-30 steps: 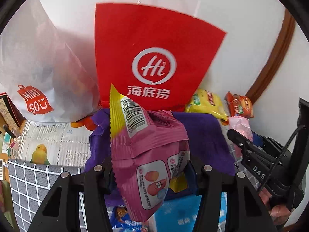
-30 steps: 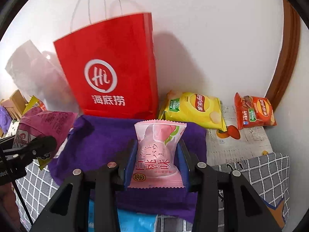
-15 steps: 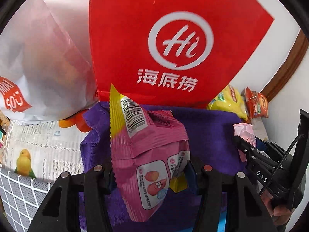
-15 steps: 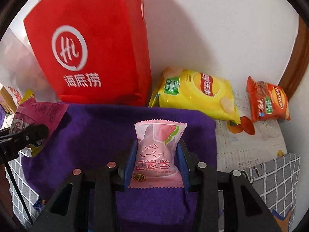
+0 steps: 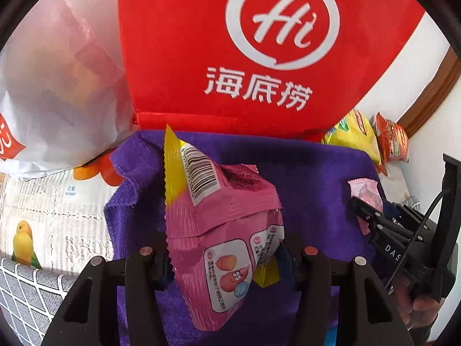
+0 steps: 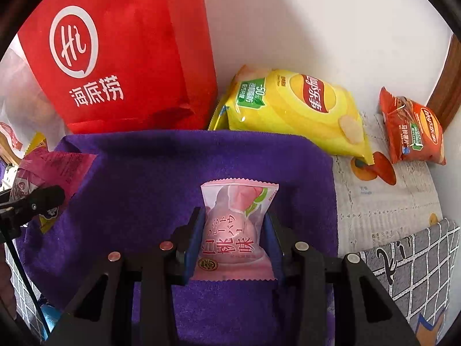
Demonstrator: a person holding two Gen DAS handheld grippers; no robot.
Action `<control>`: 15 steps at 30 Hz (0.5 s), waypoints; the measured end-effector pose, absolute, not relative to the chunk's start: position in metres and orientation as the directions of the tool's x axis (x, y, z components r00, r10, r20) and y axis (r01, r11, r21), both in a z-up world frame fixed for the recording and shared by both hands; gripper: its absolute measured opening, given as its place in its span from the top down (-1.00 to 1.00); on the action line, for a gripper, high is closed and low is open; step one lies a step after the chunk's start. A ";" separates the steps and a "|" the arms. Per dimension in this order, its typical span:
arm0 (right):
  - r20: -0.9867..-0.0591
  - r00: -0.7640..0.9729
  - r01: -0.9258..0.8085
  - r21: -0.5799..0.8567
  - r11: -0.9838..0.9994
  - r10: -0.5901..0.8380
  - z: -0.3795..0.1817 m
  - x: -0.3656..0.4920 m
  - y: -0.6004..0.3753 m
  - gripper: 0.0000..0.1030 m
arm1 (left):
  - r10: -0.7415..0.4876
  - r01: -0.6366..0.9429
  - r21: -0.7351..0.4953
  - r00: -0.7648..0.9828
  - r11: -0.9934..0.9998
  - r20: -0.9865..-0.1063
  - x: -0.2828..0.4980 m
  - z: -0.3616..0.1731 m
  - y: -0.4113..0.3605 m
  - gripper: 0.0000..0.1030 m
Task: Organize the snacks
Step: 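Carry both packets onto the purple towel and open both grippers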
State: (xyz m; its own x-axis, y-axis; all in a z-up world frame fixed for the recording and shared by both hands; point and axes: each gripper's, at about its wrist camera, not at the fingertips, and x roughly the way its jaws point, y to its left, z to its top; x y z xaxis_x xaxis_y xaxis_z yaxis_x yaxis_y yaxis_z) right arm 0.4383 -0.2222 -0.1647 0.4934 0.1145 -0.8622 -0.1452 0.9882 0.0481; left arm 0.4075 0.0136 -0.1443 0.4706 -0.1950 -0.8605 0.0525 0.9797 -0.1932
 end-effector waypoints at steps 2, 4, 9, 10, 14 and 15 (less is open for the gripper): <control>-0.863 0.492 -0.150 0.043 0.988 0.113 -0.166 0.438 -0.222 0.19 | -0.192 0.059 -0.186 0.463 0.981 -0.865 0.410 -0.146 0.010 -0.06; -0.864 0.491 -0.153 0.038 0.988 0.110 -0.167 0.439 -0.222 0.17 | -0.193 0.070 -0.182 0.456 0.981 -0.869 0.411 -0.148 0.007 -0.06; -0.868 0.482 -0.159 0.046 0.986 0.118 -0.166 0.440 -0.221 -0.27 | -0.219 0.061 -0.216 0.466 0.975 -0.857 0.411 -0.144 0.006 -0.59; -0.867 0.484 -0.162 0.042 0.986 0.117 -0.164 0.440 -0.221 -0.33 | -0.221 0.065 -0.217 0.476 0.974 -0.851 0.410 -0.140 0.006 -0.59; -0.847 0.522 -0.160 0.020 0.987 0.102 -0.149 0.431 -0.221 -0.45 | -0.202 0.078 -0.189 0.507 0.979 -0.838 0.401 -0.124 0.007 -0.60; -0.843 0.529 -0.159 0.012 0.987 0.096 -0.144 0.428 -0.221 -0.47 | -0.198 0.080 -0.184 0.509 0.980 -0.837 0.399 -0.121 0.007 -0.60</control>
State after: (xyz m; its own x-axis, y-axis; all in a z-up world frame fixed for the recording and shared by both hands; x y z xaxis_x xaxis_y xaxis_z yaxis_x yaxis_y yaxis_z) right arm 0.4284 -0.2210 -0.1444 0.5288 0.0958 -0.8433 -0.1593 0.9872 0.0123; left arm 0.3992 0.0068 -0.1210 0.5093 -0.1985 -0.8374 0.0799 0.9797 -0.1836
